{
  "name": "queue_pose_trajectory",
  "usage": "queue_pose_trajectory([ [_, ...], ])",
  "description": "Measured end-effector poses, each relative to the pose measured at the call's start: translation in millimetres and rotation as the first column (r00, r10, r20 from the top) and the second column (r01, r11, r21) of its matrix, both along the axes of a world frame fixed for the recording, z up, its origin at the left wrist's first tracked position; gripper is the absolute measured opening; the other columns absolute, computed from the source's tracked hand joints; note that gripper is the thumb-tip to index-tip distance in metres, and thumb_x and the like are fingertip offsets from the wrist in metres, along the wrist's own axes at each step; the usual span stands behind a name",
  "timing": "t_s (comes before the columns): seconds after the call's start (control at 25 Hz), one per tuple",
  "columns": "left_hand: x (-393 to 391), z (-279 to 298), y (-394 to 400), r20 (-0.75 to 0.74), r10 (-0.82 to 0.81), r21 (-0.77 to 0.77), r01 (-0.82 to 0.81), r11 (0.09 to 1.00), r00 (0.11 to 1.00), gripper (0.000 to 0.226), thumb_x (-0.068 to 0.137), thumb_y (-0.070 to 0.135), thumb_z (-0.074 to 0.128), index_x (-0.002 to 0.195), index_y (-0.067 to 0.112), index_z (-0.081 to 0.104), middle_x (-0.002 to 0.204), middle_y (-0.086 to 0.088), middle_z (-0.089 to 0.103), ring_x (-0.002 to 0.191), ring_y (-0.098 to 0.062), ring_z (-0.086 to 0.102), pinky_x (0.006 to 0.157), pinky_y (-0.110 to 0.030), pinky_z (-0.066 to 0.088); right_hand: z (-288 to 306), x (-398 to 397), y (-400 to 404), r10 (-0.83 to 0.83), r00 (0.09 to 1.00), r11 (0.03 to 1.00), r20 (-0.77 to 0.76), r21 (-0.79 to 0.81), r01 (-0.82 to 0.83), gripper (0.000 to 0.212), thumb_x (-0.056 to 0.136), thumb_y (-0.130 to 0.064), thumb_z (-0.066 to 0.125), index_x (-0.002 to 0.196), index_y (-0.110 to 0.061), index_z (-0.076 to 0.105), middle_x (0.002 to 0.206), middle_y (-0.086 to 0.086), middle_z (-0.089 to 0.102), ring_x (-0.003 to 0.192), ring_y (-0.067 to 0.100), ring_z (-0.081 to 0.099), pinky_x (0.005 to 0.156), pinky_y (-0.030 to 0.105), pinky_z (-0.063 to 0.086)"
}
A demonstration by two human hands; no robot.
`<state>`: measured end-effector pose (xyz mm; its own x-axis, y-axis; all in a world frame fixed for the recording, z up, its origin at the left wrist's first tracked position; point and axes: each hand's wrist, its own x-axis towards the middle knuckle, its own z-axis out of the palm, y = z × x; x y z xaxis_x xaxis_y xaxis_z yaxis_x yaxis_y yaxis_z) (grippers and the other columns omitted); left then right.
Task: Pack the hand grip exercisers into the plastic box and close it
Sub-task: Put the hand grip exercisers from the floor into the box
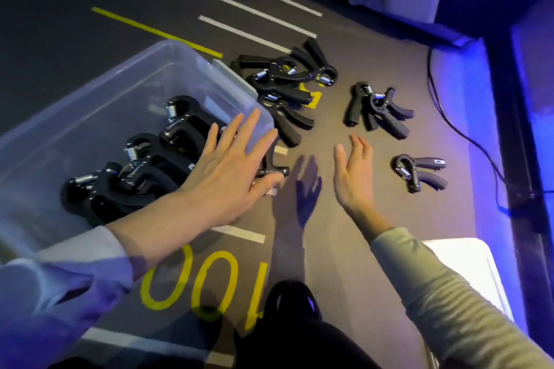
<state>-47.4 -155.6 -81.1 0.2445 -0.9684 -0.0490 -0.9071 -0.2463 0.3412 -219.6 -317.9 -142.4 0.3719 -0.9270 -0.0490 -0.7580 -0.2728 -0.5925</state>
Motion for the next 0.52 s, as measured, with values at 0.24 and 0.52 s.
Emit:
queue_pose_trajectory([
  [0.24, -7, -21, -42, 0.102, -0.123, 0.004, 0.123, 0.992, 0.987, 0.070, 0.087, 0.064, 0.021, 0.138, 0.021, 0.042, 0.156, -0.009, 0.004, 0.142, -0.035, -0.003, 0.111, -0.053, 0.014, -33, -93, -71, -0.246, 0.864, 0.950, -0.439, 0.070, 0.306, 0.054, 0.096, -0.045, 0.039, 0.145, -0.023, 0.030, 0.155, 0.009, 0.019, 0.139, 0.036, 0.021, 0.112, 0.049, 0.019],
  [0.52, -7, -24, -53, 0.225, -0.149, 0.008, 0.151, 0.988, 0.963, 0.074, 0.087, 0.062, 0.019, 0.123, 0.010, 0.057, 0.149, -0.015, 0.029, 0.141, -0.035, 0.013, 0.105, -0.054, 0.030, -50, -119, -112, -0.156, 0.867, 0.928, -0.474, 0.231, 0.294, 0.041, 0.098, -0.039, 0.036, 0.135, -0.025, 0.047, 0.158, 0.010, 0.008, 0.143, 0.037, 0.012, 0.114, 0.047, 0.017],
])
